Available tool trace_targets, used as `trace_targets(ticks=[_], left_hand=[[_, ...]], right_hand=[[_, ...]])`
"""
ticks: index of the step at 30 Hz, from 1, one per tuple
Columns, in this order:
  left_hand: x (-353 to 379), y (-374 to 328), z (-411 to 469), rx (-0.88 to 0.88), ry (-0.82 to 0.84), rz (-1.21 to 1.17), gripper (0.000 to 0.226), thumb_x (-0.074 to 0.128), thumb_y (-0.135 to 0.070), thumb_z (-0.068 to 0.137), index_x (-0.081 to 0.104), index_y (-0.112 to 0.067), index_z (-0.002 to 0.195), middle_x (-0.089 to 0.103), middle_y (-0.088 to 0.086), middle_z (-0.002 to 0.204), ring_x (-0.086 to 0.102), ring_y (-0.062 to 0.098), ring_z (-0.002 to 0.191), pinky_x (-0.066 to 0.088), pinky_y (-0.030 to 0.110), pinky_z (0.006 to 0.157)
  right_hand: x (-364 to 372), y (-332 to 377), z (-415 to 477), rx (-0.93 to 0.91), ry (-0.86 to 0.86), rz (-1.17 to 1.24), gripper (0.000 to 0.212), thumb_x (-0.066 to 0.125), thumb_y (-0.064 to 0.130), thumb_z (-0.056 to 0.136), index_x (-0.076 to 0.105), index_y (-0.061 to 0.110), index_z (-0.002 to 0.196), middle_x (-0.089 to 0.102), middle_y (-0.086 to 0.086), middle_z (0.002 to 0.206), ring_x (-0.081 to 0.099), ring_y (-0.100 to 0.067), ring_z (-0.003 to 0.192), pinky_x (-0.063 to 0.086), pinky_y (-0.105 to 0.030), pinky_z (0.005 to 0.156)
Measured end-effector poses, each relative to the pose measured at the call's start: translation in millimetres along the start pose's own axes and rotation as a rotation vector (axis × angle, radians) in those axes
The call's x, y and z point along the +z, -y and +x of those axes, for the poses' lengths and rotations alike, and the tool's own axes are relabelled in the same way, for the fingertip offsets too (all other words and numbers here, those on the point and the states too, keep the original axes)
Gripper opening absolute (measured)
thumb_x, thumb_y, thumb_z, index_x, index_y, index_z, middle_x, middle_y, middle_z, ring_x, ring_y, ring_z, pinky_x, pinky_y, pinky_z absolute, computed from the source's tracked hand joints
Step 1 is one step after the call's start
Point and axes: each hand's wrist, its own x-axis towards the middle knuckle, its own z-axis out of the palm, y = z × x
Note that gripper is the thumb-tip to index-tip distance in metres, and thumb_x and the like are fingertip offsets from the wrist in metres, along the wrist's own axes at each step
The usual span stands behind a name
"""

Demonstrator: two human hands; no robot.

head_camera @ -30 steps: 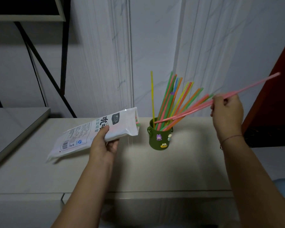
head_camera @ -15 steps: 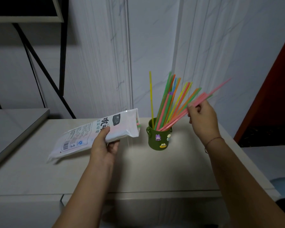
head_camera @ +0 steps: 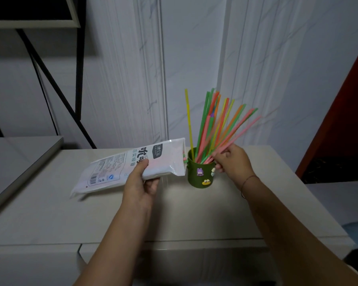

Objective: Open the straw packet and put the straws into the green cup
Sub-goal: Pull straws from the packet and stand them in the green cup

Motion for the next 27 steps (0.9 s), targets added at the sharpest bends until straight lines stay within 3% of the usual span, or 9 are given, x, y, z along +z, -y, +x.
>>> trace_targets(ticks=[5,9,11,13,17,20,24,25,27], left_hand=[[2,3,2,0.014,0.014,0.020,0.023,0.070,-0.004,0.079,0.061,-0.020,0.093,0.076,-0.004,0.072,0.070,0.014,0.085,0.058,0.033,0.077],[3,5,1,0.063,0.028,0.059,0.024,0.071,-0.004,0.078,0.063,-0.021,0.093,0.076,-0.006,0.079,0.071,0.012,0.086,0.059,0.032,0.075],[4,5,-1,0.097,0.034,0.088,0.025,0.071,-0.005,0.078,0.063,-0.022,0.094,0.077,-0.006,0.084,0.071,0.011,0.087,0.059,0.032,0.077],[5,5,-4,0.136,0.048,0.115,0.024,0.071,-0.006,0.078,0.065,-0.022,0.095,0.075,-0.005,0.092,0.071,0.010,0.088,0.058,0.031,0.078],[7,4,-11,0.207,0.061,0.177,0.023,0.072,-0.007,0.078,0.066,-0.023,0.094,0.075,-0.007,0.093,0.071,0.007,0.081,0.058,0.027,0.068],[9,5,-18,0.288,0.070,0.182,0.027,0.073,-0.006,0.077,0.066,-0.022,0.098,0.075,-0.005,0.094,0.072,0.009,0.083,0.058,0.026,0.066],[13,18,-31,0.369,0.098,0.222,0.033,0.075,-0.003,0.075,0.066,-0.020,0.101,0.076,-0.003,0.094,0.072,0.010,0.083,0.059,0.028,0.069],[15,22,-34,0.383,0.111,0.238,0.033,0.075,-0.003,0.074,0.067,-0.021,0.100,0.075,-0.003,0.095,0.072,0.010,0.083,0.059,0.028,0.070],[18,30,-40,0.417,0.137,0.282,0.033,0.076,-0.003,0.074,0.067,-0.023,0.099,0.075,-0.001,0.100,0.072,0.011,0.088,0.058,0.031,0.075]], right_hand=[[0,4,-5,0.107,0.022,0.192,0.013,0.066,0.005,0.083,0.053,0.000,0.084,0.057,-0.012,0.061,0.051,-0.012,0.045,0.046,-0.015,0.041],[-1,4,-12,0.243,0.054,0.330,0.028,0.066,0.008,0.084,0.051,0.000,0.106,0.053,-0.011,0.056,0.045,-0.002,0.030,0.040,-0.014,0.035],[-3,2,-17,0.305,0.126,0.288,0.017,0.065,0.013,0.086,0.056,0.000,0.091,0.051,-0.004,0.041,0.043,-0.002,0.027,0.037,-0.012,0.033],[-5,3,-23,0.390,0.236,0.228,0.030,0.063,0.022,0.087,0.053,0.003,0.068,0.053,-0.003,0.041,0.046,-0.006,0.029,0.039,-0.012,0.035],[-7,15,-32,0.580,0.353,0.481,0.027,0.052,0.028,0.093,0.058,0.005,0.081,0.065,-0.014,0.077,0.066,-0.018,0.063,0.056,-0.029,0.058],[-6,21,-43,0.644,0.376,0.823,0.033,0.041,0.028,0.098,0.058,-0.001,0.100,0.063,-0.017,0.097,0.061,-0.028,0.090,0.050,-0.038,0.079],[-3,17,-64,0.668,0.378,1.025,0.039,0.035,0.030,0.099,0.058,-0.001,0.104,0.063,-0.015,0.114,0.056,-0.032,0.115,0.048,-0.038,0.072],[-3,17,-68,0.663,0.370,1.071,0.039,0.033,0.028,0.100,0.057,-0.001,0.107,0.063,-0.016,0.114,0.054,-0.032,0.117,0.047,-0.039,0.076],[-3,17,-72,0.637,0.339,1.148,0.041,0.029,0.027,0.101,0.058,-0.001,0.109,0.065,-0.017,0.099,0.058,-0.031,0.102,0.043,-0.039,0.086]])
